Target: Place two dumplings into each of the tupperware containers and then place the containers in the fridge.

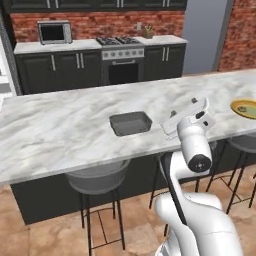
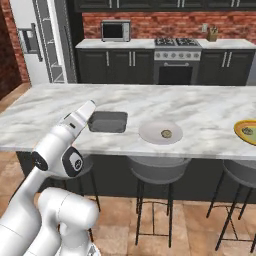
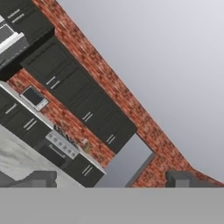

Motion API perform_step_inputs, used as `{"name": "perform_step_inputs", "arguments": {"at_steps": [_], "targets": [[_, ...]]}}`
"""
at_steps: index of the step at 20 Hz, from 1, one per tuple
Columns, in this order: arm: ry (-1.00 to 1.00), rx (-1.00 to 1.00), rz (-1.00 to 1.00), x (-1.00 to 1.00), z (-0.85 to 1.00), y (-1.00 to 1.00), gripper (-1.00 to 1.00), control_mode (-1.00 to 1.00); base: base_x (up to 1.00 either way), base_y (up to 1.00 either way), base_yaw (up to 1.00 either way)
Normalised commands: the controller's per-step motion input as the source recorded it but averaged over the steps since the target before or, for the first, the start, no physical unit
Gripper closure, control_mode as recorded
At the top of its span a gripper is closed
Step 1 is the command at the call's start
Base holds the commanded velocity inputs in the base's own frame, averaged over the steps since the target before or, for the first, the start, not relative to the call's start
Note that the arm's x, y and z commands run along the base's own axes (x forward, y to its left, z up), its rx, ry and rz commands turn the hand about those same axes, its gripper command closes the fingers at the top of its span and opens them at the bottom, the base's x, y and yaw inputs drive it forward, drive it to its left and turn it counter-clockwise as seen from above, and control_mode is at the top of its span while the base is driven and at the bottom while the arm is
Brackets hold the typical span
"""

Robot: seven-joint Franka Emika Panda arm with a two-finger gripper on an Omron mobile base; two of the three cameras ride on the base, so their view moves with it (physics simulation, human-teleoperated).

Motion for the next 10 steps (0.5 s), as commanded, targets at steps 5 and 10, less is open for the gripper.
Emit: {"name": "perform_step_inputs", "arguments": {"at_steps": [5, 10], "targets": [[0.0, 0.0, 0.0, 0.0, 0.0, 0.0, -1.0, 1.0, 0.0, -0.63, 0.07], [0.0, 0.0, 0.0, 0.0, 0.0, 0.0, -1.0, 1.0, 0.07, -0.56, 0.11]]}}
